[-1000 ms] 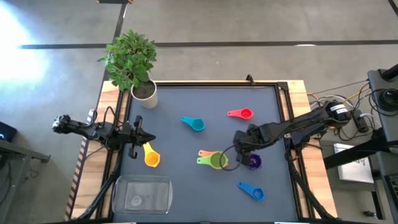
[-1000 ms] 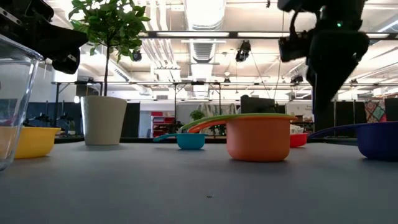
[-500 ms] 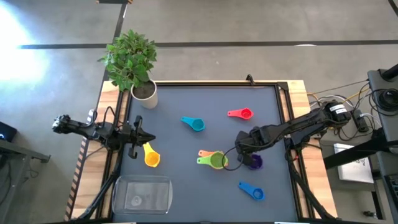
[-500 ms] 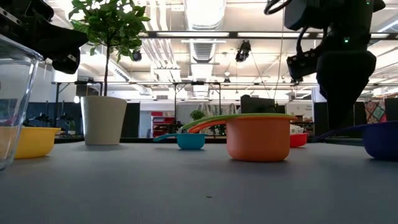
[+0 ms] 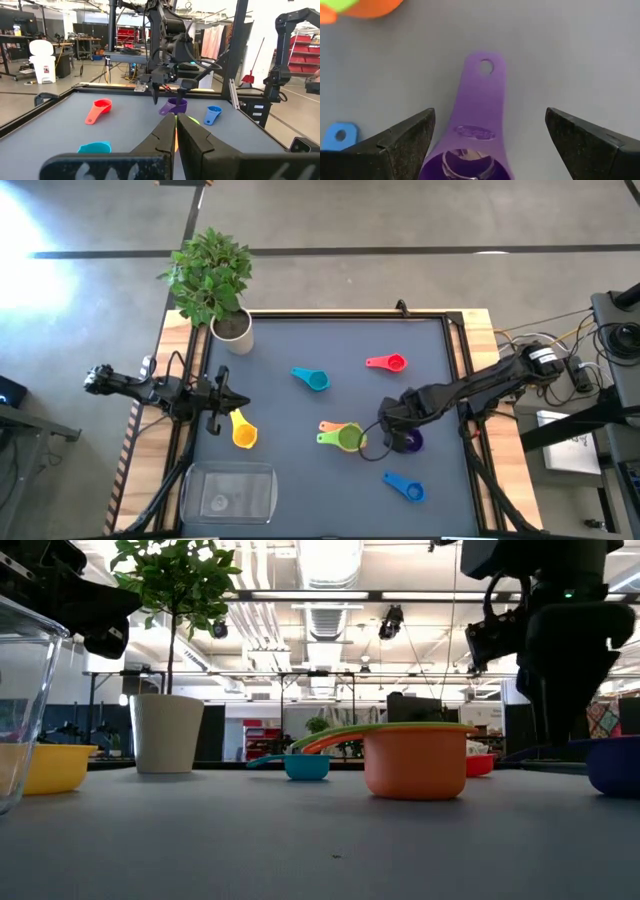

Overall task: Nest measuring cups in basket
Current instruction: Stack the purple measuring cup into the green measuring cup

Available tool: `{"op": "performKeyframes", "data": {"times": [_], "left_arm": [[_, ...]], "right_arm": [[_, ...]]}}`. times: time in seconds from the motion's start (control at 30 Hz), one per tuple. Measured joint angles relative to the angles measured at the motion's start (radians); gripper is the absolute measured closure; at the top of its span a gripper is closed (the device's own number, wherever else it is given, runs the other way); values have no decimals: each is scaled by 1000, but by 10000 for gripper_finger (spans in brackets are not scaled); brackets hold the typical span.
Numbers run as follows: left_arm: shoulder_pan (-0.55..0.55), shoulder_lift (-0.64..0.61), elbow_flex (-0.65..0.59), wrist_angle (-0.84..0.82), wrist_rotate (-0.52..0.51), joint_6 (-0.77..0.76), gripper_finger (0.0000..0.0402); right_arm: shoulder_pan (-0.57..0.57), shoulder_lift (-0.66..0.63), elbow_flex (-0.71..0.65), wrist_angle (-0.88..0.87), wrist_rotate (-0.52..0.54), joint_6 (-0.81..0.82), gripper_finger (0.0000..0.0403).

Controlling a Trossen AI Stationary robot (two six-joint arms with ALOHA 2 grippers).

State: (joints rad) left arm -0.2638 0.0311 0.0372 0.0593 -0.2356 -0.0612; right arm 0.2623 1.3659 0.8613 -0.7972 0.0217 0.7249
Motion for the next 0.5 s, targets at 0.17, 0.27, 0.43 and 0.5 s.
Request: {"op": "performKeyframes", "data": {"times": [0.17,0.27,0.43,0.5], "left_arm": [[0,0,0,0,0,0,402],[0,0,0,0,0,0,402],[0,0,0,0,0,0,402],[0,0,0,0,0,0,402]], "right_arm": [[33,24,-1,26,-4,-4,34],[35,47,-1,26,0,-5,34],[34,85,-1,25,4,-34,35],[34,93,-1,25,4,-36,40]]}}
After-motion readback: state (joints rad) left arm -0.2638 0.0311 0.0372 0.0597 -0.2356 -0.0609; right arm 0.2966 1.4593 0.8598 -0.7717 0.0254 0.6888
